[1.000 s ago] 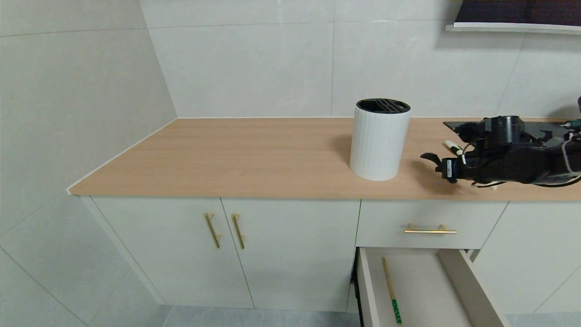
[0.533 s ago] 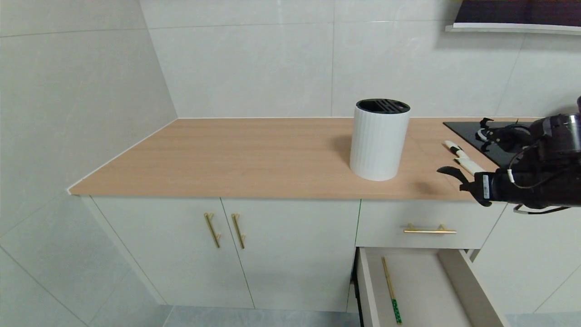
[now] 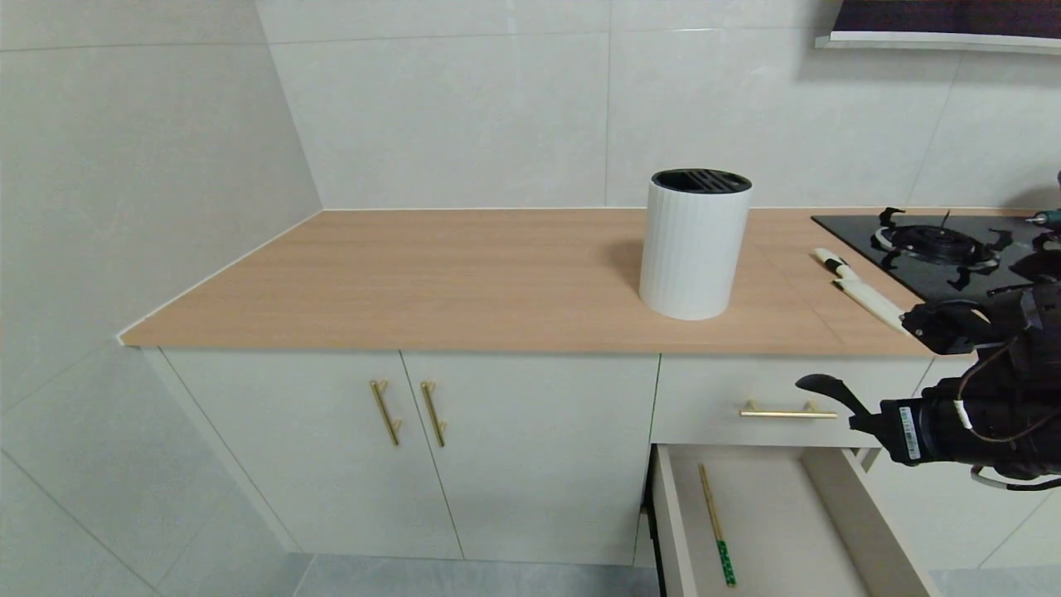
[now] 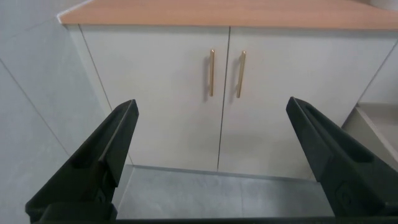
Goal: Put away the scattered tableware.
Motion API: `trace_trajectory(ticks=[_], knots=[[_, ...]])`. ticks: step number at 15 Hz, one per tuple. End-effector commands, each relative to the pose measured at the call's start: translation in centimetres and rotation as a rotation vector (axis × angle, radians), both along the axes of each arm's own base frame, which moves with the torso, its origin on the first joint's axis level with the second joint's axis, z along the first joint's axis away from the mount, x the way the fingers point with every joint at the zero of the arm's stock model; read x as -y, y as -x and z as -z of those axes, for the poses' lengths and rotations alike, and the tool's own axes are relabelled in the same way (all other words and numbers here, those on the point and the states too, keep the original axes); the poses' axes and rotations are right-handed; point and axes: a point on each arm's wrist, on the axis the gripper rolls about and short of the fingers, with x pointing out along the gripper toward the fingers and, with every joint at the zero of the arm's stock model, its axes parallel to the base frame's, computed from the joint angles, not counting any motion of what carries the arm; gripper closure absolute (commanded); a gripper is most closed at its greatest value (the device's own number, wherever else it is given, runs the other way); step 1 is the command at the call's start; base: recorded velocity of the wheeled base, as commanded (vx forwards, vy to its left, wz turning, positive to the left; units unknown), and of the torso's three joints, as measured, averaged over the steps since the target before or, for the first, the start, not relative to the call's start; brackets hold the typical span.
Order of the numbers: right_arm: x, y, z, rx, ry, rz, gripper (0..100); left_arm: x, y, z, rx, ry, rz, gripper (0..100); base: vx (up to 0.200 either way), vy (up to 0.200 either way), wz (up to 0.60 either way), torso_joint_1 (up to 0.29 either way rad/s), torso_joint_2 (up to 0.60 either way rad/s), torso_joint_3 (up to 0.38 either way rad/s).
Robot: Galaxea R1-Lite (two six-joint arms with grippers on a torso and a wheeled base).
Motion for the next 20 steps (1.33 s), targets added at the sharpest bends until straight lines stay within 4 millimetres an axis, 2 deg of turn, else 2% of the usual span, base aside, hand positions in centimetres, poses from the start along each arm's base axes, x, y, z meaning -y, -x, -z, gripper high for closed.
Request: trace_trajectory(ticks=[1,10,20], knots=[[-0.1,0.2,0.1,-0.002,0.000,-0.004,100,0.0,0.0,0.0,0.001,0.000,0.000,0,0.000,0.000,0.00,-0.168,0.46,0.276],[-0.3,-1.0,2.0,-0.079,0.016,-0.010,100,0.0,0.0,0.0,0.001,0.000,-0.002,0,0.000,0.000,0.00,-0.160,0.48,0.311],[-0.7,-4.5,7.7,-0.220,0.057,0.010,100,0.0,0.0,0.0,0.001,0.000,0.000,0,0.000,0.000,0.00,-0.072,0.40,0.330]])
